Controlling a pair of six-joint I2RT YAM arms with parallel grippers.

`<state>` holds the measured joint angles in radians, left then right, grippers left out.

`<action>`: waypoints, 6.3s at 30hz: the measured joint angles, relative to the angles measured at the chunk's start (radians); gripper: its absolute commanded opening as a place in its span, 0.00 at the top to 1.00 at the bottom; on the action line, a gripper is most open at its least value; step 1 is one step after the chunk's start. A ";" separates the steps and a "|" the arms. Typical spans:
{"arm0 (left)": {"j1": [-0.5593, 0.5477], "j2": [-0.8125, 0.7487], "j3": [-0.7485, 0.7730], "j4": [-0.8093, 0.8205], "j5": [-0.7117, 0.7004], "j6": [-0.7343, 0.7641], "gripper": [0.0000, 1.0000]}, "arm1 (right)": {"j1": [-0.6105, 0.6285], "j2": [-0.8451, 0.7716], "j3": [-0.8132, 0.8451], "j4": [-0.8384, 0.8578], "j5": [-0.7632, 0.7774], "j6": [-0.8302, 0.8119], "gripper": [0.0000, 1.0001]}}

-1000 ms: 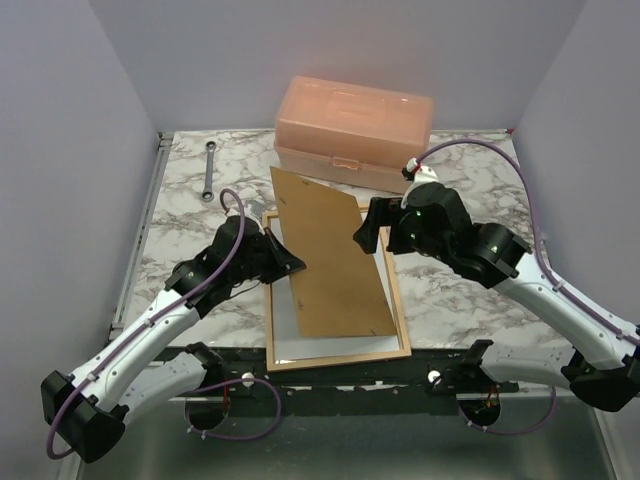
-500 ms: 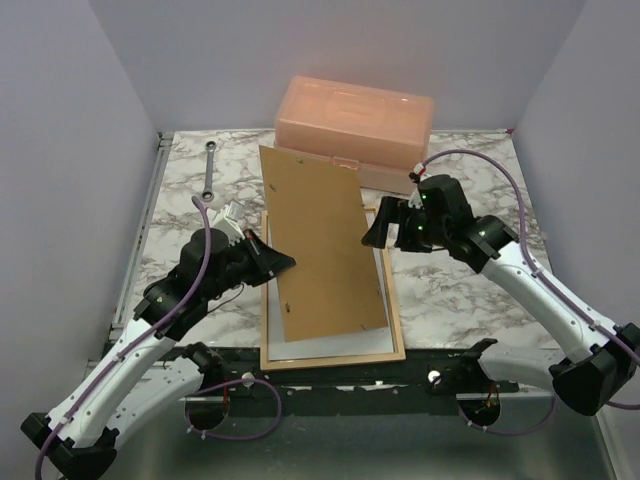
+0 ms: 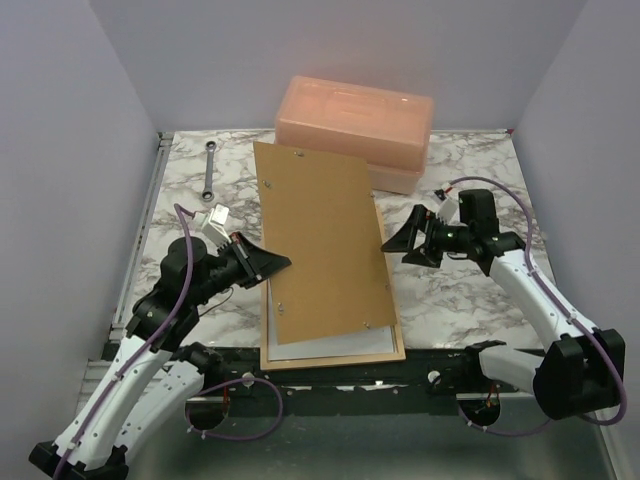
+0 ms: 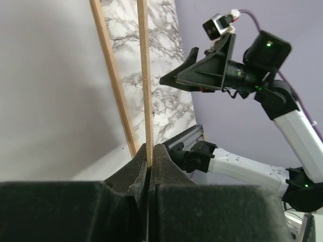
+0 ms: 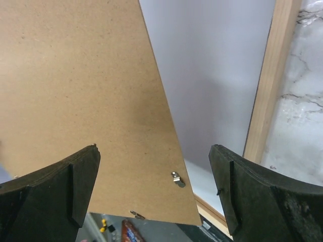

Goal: Put the photo into the frame
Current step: Turn over the photo frame item on the photo frame, then move the photo frame to the center of the board, then place the photo frame item in the photo frame.

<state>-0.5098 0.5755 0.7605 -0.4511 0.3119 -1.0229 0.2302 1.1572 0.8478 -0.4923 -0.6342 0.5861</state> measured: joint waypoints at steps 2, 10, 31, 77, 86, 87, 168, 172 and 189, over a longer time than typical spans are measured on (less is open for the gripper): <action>0.023 -0.018 -0.029 0.032 0.033 -0.011 1.00 | -0.057 0.000 -0.039 0.051 -0.097 0.005 0.03; 0.072 -0.030 -0.114 0.190 0.168 -0.077 1.00 | -0.121 0.004 -0.090 0.236 -0.380 0.051 0.07; 0.109 -0.038 -0.145 0.360 0.297 -0.146 1.00 | -0.137 -0.038 -0.057 0.262 -0.319 0.068 0.07; 0.162 -0.036 -0.111 -0.047 -0.003 0.042 0.29 | -0.133 -0.094 -0.101 0.555 -0.531 0.323 0.99; 0.162 0.157 -0.096 -0.222 -0.132 0.159 0.35 | -0.133 -0.048 -0.120 0.401 -0.444 0.190 0.99; 0.162 0.188 -0.107 -0.226 -0.140 0.164 0.36 | -0.133 -0.045 -0.120 0.384 -0.436 0.177 0.99; -0.166 0.818 -0.019 -0.044 -0.217 0.391 0.96 | -0.133 0.085 -0.019 0.019 -0.259 -0.069 0.99; -0.166 0.817 -0.019 -0.053 -0.218 0.391 0.51 | -0.133 0.110 -0.019 0.020 -0.264 -0.072 0.99; 0.007 0.611 -0.163 0.068 -0.042 0.350 0.57 | -0.133 0.237 0.044 0.019 -0.285 -0.110 0.99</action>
<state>-0.5030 1.1866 0.5976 -0.3836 0.2699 -0.6727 0.0971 1.3937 0.8917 -0.4728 -0.9188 0.4763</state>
